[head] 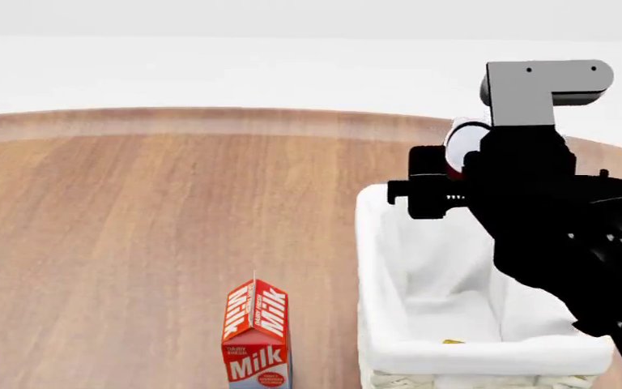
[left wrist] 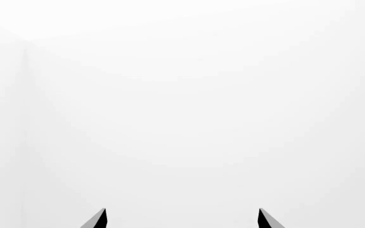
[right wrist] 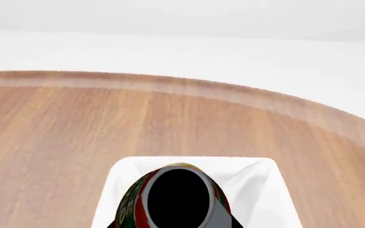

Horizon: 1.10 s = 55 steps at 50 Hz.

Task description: Pick up the alphabet soup and the tomato sauce, and put them in the basket.

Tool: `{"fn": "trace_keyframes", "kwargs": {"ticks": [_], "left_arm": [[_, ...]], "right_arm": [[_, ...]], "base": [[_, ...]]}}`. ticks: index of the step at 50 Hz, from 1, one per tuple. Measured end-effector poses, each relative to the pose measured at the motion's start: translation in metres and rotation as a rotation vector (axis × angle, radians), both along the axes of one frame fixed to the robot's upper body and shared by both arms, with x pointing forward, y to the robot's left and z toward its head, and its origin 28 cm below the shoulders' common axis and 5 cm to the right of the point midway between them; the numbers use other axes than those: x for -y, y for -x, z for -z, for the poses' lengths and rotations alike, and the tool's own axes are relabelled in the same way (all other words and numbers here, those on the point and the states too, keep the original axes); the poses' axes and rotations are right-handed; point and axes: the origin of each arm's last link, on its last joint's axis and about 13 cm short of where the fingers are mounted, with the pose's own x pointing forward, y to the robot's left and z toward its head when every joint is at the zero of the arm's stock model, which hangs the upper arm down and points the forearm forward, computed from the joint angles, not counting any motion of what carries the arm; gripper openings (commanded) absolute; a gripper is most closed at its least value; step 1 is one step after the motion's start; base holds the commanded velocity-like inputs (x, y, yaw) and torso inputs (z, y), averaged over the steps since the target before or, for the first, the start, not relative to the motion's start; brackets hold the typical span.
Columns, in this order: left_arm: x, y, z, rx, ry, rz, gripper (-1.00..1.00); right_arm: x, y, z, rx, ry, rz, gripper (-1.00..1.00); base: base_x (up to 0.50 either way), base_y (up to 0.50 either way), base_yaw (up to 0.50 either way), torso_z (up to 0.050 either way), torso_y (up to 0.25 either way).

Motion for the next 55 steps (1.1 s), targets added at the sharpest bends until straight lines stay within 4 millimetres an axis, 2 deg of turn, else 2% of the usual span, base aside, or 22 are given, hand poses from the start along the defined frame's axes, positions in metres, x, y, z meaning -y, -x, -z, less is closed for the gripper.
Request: {"fn": "trace_keyframes", "kwargs": {"ticks": [12, 30, 55], "left_arm": [[-0.001, 0.0, 0.0, 0.002, 0.002, -0.002, 1.0], [-0.001, 0.001, 0.0, 0.002, 0.005, -0.003, 1.0], [-0.001, 0.001, 0.0, 0.002, 0.005, -0.004, 1.0]], "right_arm": [[-0.005, -0.012, 0.022, -0.065, -0.037, 0.05, -1.0], [-0.005, -0.017, 0.049, -0.136, -0.005, 0.088, -1.0], [0.0, -0.016, 0.071, -0.191, 0.029, 0.116, -1.0]], "base": [[0.0, 0.0, 0.0, 0.001, 0.0], [0.0, 0.0, 0.0, 0.0, 0.0], [0.0, 0.0, 0.0, 0.0, 0.0]]}}
